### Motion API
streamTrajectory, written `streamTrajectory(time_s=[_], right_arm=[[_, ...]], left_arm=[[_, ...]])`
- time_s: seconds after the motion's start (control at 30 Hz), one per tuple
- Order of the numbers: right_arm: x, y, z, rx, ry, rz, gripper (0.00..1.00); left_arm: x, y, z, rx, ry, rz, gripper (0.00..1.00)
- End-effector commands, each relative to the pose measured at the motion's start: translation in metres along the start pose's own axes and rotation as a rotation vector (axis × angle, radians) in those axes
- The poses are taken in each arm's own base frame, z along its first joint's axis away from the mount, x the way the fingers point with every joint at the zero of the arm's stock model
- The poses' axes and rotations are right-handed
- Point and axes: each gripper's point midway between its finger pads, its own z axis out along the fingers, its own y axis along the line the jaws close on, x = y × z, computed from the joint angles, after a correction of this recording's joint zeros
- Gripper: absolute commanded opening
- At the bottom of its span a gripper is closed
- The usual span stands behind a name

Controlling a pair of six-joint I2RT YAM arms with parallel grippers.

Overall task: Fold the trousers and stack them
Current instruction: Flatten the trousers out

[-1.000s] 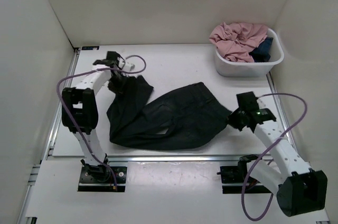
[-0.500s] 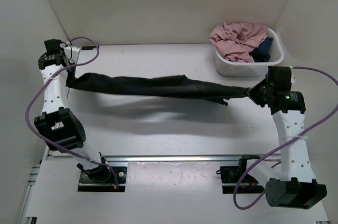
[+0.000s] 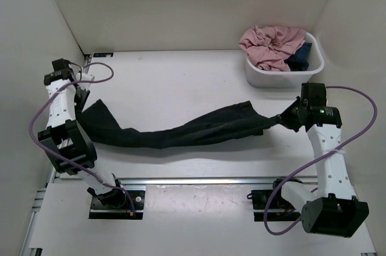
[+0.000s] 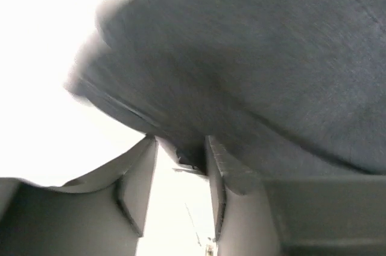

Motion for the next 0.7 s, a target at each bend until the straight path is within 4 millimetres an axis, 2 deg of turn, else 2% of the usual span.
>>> streamTrajectory(time_s=[0.0, 0.03, 0.07, 0.1, 0.2, 0.27, 0.3, 0.33, 0.37, 0.4, 0.43, 0.47, 0.5, 0.53, 0.57, 0.6, 0.63, 0.67], right_arm=[[-0.045, 0.023, -0.011, -0.048, -0.132, -0.042, 0.0], [-0.047, 0.026, -0.007, -0.039, -0.122, -0.042, 0.0], [-0.054, 0.031, -0.011, -0.05, -0.136, -0.054, 0.0], [-0.057, 0.033, -0.011, -0.05, -0.136, -0.054, 0.0], [-0.061, 0.032, -0.005, -0.035, -0.127, -0.056, 0.0], [-0.057, 0.031, -0.002, -0.035, -0.097, -0.048, 0.0], [-0.057, 0.031, -0.002, -0.035, -0.097, -0.058, 0.0], [-0.055, 0.029, -0.002, -0.028, -0.089, -0.067, 0.0], [-0.056, 0.027, -0.002, -0.02, -0.095, -0.066, 0.0], [-0.056, 0.023, -0.005, -0.011, -0.094, -0.071, 0.0], [-0.056, 0.019, -0.005, 0.008, -0.097, -0.082, 0.0], [-0.051, 0.01, -0.002, 0.028, -0.083, -0.072, 0.0], [-0.05, 0.003, -0.004, 0.048, -0.087, -0.074, 0.0], [-0.046, -0.001, 0.0, 0.058, -0.074, -0.074, 0.0], [-0.045, -0.005, 0.0, 0.061, -0.082, -0.064, 0.0], [-0.035, -0.011, 0.005, 0.062, -0.051, -0.063, 0.0], [-0.033, -0.012, 0.009, 0.065, -0.047, -0.063, 0.0], [-0.028, -0.014, 0.012, 0.063, -0.029, -0.063, 0.0]], left_arm=[[-0.06, 0.042, -0.028, -0.101, -0.168, -0.06, 0.54], [-0.07, 0.042, -0.029, -0.093, -0.172, -0.067, 0.54], [-0.079, 0.043, -0.027, -0.074, -0.178, -0.095, 0.56], [-0.098, 0.046, -0.022, -0.06, -0.192, -0.1, 0.65], [-0.099, 0.042, -0.011, -0.013, -0.131, -0.141, 0.68], [-0.088, 0.032, -0.006, 0.013, -0.091, -0.133, 0.68], [-0.08, 0.031, -0.004, 0.017, -0.093, -0.146, 0.68], [-0.052, 0.022, -0.002, 0.026, -0.064, -0.157, 0.68], [-0.037, 0.021, -0.001, 0.012, -0.057, -0.158, 0.69], [-0.021, 0.034, 0.003, -0.045, -0.063, -0.171, 0.7], [0.011, 0.014, 0.021, -0.018, 0.008, -0.162, 0.72], [0.027, 0.015, 0.013, -0.049, 0.001, -0.168, 0.74], [0.043, 0.01, 0.018, -0.042, 0.022, -0.15, 0.76], [0.072, -0.003, 0.034, -0.019, 0.082, -0.162, 0.78], [0.083, -0.005, 0.036, -0.023, 0.087, -0.17, 0.78], [0.092, -0.008, 0.044, -0.019, 0.102, -0.188, 0.78], [0.104, -0.006, 0.049, -0.023, 0.117, -0.212, 0.78], [0.104, -0.004, 0.056, -0.023, 0.102, -0.227, 0.78]])
